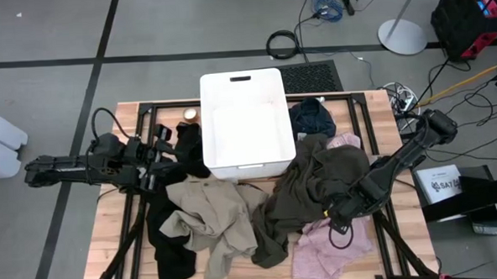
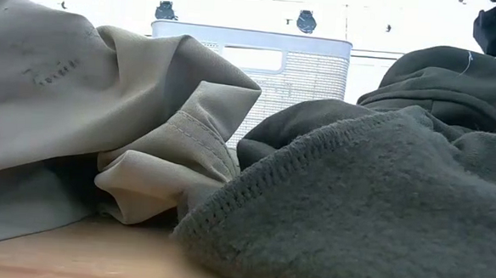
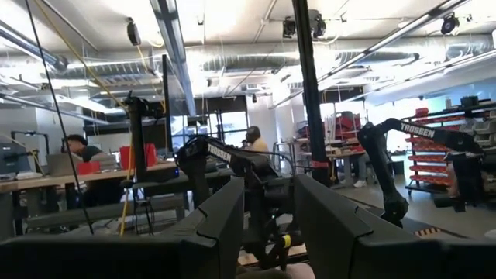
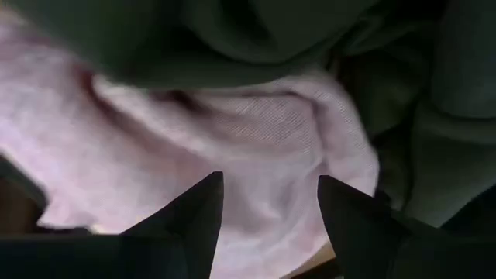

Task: Fold laundry
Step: Put the pink polo into the white laundry bin

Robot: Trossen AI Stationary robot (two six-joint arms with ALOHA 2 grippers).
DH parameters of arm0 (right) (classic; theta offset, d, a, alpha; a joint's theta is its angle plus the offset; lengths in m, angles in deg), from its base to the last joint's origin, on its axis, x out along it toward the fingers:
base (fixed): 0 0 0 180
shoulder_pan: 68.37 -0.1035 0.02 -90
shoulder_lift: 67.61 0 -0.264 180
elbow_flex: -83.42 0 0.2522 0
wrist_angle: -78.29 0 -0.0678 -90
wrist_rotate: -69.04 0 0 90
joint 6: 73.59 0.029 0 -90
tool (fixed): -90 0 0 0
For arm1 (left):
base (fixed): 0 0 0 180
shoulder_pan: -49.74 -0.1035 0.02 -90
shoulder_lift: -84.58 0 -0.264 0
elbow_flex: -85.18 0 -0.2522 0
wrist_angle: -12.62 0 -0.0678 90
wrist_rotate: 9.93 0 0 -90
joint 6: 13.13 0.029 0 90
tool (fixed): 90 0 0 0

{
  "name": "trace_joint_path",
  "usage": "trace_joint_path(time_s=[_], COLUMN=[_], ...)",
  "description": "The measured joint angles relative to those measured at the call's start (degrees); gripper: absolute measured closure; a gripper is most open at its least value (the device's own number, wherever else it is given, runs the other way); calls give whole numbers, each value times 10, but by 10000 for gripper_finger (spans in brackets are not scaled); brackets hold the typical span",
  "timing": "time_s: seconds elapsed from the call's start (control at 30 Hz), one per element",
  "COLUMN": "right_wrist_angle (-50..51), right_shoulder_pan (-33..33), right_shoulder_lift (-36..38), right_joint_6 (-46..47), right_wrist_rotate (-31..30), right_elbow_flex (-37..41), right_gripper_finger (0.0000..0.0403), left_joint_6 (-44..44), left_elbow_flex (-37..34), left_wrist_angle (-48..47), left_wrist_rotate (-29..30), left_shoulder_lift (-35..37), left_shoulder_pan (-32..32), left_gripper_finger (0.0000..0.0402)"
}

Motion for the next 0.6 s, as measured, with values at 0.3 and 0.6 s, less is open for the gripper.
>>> trace_joint_path(time_s=[0.3, 0.6], right_wrist_angle=[-27, -48], right_shoulder_pan=[0, 0], right_shoulder_lift=[0, 0], right_joint_6=[-28, -90], right_wrist_rotate=[-21, -4], right_elbow_flex=[4, -33], right_gripper_finger=[295, 401], left_joint_6=[-20, -77], left_elbow_flex=[0, 0], left_wrist_angle=[-22, -42], left_wrist_rotate=[0, 0], left_shoulder_lift=[0, 0], left_shoulder_pan=[0, 4], left_gripper_finger=[276, 276])
